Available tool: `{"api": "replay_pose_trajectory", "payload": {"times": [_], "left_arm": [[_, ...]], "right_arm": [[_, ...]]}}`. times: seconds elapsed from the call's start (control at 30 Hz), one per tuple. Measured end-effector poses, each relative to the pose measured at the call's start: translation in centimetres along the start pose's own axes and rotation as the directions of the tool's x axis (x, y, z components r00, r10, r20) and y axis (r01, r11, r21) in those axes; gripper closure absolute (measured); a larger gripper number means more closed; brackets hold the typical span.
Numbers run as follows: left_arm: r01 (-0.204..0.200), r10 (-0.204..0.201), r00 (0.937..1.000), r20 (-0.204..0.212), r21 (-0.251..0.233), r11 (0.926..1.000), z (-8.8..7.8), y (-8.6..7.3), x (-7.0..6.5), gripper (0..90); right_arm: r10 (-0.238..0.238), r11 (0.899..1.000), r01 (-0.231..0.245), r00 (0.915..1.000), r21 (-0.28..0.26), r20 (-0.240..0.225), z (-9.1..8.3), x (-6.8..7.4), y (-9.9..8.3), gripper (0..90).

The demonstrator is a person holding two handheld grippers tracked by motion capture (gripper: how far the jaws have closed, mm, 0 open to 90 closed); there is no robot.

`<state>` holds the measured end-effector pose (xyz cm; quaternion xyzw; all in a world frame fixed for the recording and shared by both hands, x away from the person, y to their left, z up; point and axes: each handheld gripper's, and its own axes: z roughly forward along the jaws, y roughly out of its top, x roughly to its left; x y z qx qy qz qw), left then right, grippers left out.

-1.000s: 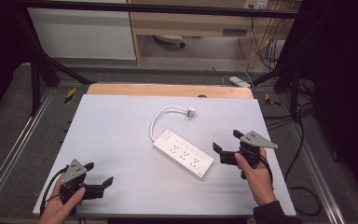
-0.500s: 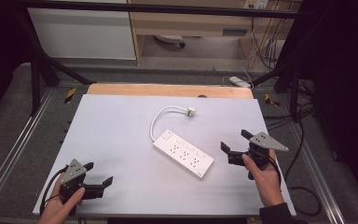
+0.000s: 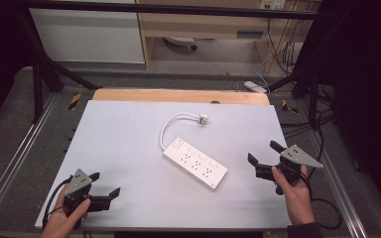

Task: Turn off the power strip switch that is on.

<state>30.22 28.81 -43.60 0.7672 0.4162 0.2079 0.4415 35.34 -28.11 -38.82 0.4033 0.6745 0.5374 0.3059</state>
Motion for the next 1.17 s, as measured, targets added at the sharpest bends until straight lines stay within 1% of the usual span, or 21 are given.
{"api": "replay_pose_trajectory", "payload": {"times": [0.23,0.37,0.57,0.6,0.63,0.7,0.77,0.9,0.97,1.07,1.13,1.17], "left_arm": [[-0.001,0.001,1.0000,0.000,-0.001,1.0000,0.0,0.0,0.0,6.1],[0.000,0.000,1.0000,0.000,-0.003,1.0000,0.0,0.0,0.0,6.2],[-0.001,0.001,1.0000,0.000,-0.005,1.0000,-0.1,0.0,0.0,6.2],[0.000,0.000,1.0000,0.000,-0.005,1.0000,-0.1,0.0,0.0,6.1],[0.000,0.000,1.0000,0.000,-0.005,1.0000,-0.1,0.0,0.0,6.2],[-0.001,0.001,1.0000,0.001,-0.005,1.0000,-0.1,0.0,0.0,6.2],[-0.002,0.002,1.0000,0.001,-0.006,1.0000,-0.1,0.1,-0.1,6.1],[-0.003,0.003,1.0000,0.002,-0.006,1.0000,-0.1,0.1,-0.1,6.2],[-0.003,0.003,1.0000,0.002,-0.006,1.0000,0.0,0.1,-0.1,6.2],[-0.005,0.005,1.0000,0.003,-0.005,1.0000,0.0,0.1,-0.1,6.2],[-0.004,0.004,1.0000,0.003,-0.006,1.0000,0.0,0.1,-0.1,6.2],[-0.004,0.004,1.0000,0.004,-0.007,1.0000,0.0,0.1,-0.1,6.2]], "right_arm": [[-0.003,1.000,0.003,0.9997,-0.014,0.026,-0.9,-0.7,-0.5,3.3],[-0.010,1.000,0.010,0.9994,-0.002,0.033,-1.2,-1.0,-1.0,3.1],[-0.001,1.000,0.001,0.9996,0.010,0.027,-1.5,-1.5,-1.8,2.9],[0.006,1.000,-0.006,0.9997,0.013,0.025,-1.6,-1.5,-2.0,2.9],[0.002,1.000,-0.003,0.9997,0.017,0.024,-1.5,-1.6,-2.2,2.9],[0.012,0.999,-0.013,0.9998,0.030,0.016,-1.5,-1.5,-2.7,2.8],[0.012,0.999,-0.012,0.9999,0.045,0.009,-1.2,-1.4,-3.2,2.7],[-0.002,0.996,0.003,0.9998,0.087,-0.021,-0.4,-1.1,-4.0,2.6],[-0.008,0.993,0.012,0.9994,0.115,-0.033,0.1,-0.7,-4.4,2.6],[-0.020,0.988,0.030,0.9975,0.151,-0.067,0.8,-0.1,-4.9,2.6],[-0.018,0.987,0.029,0.9972,0.161,-0.072,1.2,0.1,-5.1,2.8],[-0.015,0.986,0.025,0.9979,0.163,-0.063,1.3,0.1,-5.0,2.8]]}}
